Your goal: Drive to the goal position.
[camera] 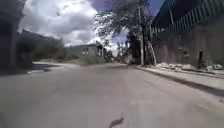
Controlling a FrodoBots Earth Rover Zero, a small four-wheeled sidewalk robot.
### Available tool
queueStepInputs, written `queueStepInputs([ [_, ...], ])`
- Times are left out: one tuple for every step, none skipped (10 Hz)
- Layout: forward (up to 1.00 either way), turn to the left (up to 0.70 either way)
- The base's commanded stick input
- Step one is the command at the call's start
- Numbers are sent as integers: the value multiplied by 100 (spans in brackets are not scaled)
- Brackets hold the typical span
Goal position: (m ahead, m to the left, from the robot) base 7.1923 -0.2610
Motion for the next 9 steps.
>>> queueStepInputs([
  [100,0],
  [100,0],
  [100,0],
  [100,0],
  [100,0],
  [100,-11],
  [100,-34],
  [100,-40],
  [100,-40],
])
